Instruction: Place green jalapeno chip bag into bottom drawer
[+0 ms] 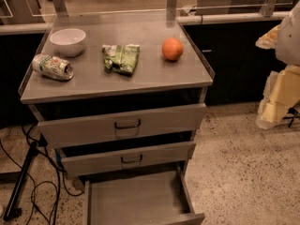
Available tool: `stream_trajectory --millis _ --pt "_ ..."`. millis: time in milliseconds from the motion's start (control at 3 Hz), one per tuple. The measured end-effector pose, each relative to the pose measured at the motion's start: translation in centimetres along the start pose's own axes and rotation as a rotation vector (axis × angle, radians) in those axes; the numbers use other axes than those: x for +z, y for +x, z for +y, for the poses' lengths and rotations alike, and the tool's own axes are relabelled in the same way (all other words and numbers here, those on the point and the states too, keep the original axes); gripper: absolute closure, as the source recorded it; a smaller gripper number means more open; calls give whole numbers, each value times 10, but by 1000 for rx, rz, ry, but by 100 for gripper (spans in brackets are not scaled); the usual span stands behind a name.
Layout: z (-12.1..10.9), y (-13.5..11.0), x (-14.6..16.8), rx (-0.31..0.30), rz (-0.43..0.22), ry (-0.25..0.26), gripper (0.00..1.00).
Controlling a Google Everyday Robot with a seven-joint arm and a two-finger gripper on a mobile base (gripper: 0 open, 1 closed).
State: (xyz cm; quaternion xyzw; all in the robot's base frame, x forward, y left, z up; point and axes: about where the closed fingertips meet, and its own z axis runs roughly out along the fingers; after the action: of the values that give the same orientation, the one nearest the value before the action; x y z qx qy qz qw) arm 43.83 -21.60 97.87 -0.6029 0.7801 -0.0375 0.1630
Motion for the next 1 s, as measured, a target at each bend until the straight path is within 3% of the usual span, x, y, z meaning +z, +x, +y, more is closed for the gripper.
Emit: stream_trajectory --millis 333,667,1000 --pt "-3 -1 -2 -8 -11 6 0" --pt "-46 -7 4 -57 -37 52 0" --pt "-46 -7 4 -57 -37 52 0"
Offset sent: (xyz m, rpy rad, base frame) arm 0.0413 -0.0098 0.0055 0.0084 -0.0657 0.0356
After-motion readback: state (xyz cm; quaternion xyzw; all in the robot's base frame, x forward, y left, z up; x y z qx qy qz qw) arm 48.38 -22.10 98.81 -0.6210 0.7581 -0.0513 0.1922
